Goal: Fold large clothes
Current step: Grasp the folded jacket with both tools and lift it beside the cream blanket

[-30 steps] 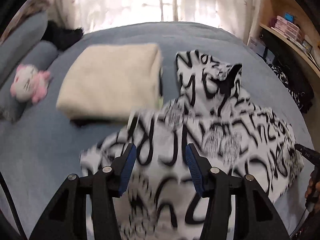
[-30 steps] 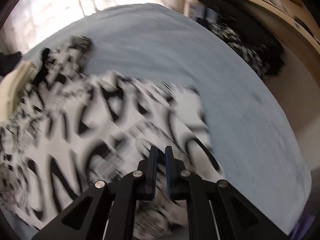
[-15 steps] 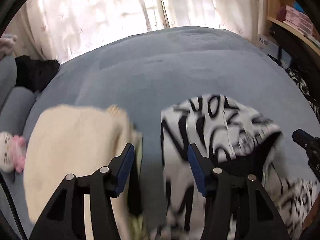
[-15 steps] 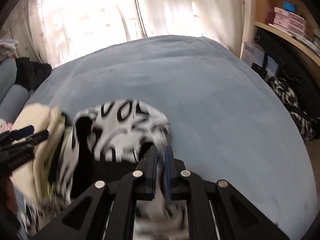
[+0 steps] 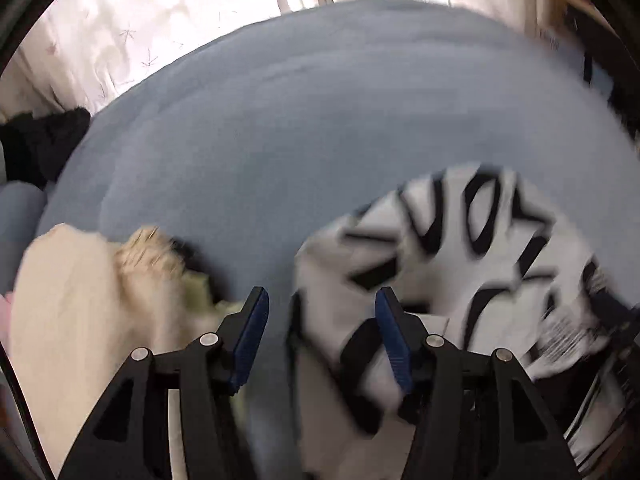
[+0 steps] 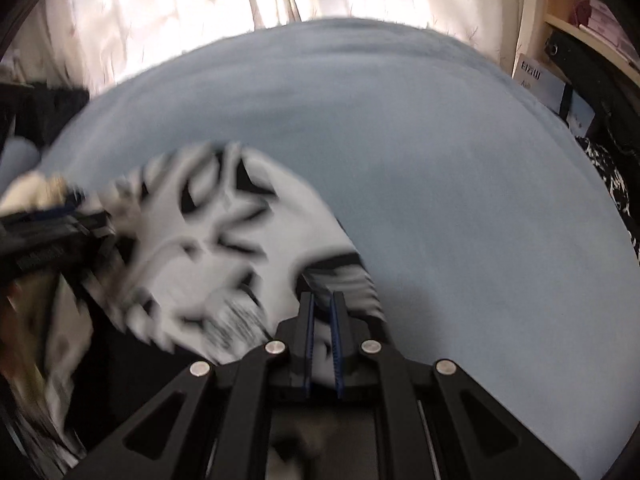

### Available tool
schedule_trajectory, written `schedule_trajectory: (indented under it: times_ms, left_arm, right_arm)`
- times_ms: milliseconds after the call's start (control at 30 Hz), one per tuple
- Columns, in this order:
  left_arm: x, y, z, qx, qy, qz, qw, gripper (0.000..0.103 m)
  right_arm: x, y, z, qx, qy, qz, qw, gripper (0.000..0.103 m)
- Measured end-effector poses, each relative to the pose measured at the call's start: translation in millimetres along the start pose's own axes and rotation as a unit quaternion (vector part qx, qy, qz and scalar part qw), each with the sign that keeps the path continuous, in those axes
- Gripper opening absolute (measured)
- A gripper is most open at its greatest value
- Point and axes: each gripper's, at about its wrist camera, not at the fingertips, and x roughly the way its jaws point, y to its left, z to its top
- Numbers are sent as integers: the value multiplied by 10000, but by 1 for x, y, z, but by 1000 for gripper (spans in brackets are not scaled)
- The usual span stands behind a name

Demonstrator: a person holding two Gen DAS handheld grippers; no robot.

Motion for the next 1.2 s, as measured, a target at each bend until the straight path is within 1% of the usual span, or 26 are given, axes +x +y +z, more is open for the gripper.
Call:
schedule_trajectory:
  times_ms: [67,100,133,167,233,300,333,400,467,500,600,700,800,833,867,900,933,967,1000,1033,1067,1133,1200]
  left_arm:
    - [1,8,-15,115,122,123,9998,54]
    - [4,12,-26,223,281,229,9991,52]
    - [6,15,-33,317,339,245,9986,51]
    - [6,14,-39,462,351,284,9979,50]
    - [5,7,-49,832,252,481,9951,50]
    - [6,2,-53,914,221,552,9940,50]
    - [6,2,-54,866,220,518,9946,50]
    - [7,3,-54,726,233,380,9964,50]
    - [11,7,-53,659,209,292,9972,51]
    - [13,6,-54,688,184,292,9970,51]
    - [19,3,-55,841,93,390,9957,52]
    - [18,-1,-60,930,33,453,9946,52]
    - [17,-4,-60,911,32,456,9948,52]
    - [19,-4,-60,903,30,448,9949,52]
    - [19,-4,-60,896,28,444,9950,52]
    - [18,-5,-61,888,28,443,9951,52]
    - [16,-7,-61,876,28,435,9952,52]
    - [14,-7,-61,850,33,403,9956,52]
    - [13,-4,-61,805,51,352,9961,52]
    - [9,-2,-63,740,78,257,9969,52]
    - [5,2,-65,683,80,160,9975,52]
    - [-7,9,-71,537,74,-82,9985,52]
    - [-28,18,-84,376,62,-469,9982,52]
  right_arm:
    - [3,-12,-23,-123,99,-79,9998,8]
    - [4,-16,-31,-169,90,-100,9998,8]
    - [3,-23,-39,-153,66,-104,9998,14]
    - [0,-29,-43,-61,62,-34,10000,18]
    - [-6,-37,-41,114,102,178,9997,19]
    - [-14,-45,-36,270,55,404,9988,19]
    - [-21,-50,-30,389,-62,555,9977,19]
    - [-31,-59,-17,568,-295,756,9951,29]
    - [-30,-66,-4,744,-404,850,9928,57]
    - [-24,-69,5,812,-350,951,9915,60]
    - [5,-73,24,1035,-57,1240,9868,60]
    - [31,-68,34,1234,136,1560,9799,60]
    - [43,-47,43,1145,88,1815,9767,61]
    - [46,-38,48,1055,89,1864,9768,61]
    - [48,-27,51,914,137,1870,9780,56]
    - [49,-13,53,661,141,1740,9824,47]
    - [46,-2,54,423,117,1605,9861,17]
    - [43,5,55,265,149,1666,9856,7]
    - [36,10,54,189,61,1684,9855,7]
    - [23,13,52,31,-123,1720,9850,6]
    - [10,15,50,-95,-279,1839,9825,6]
    - [-24,19,39,-432,-604,2106,9747,6]
    - [-66,26,20,-922,-983,2316,9634,6]
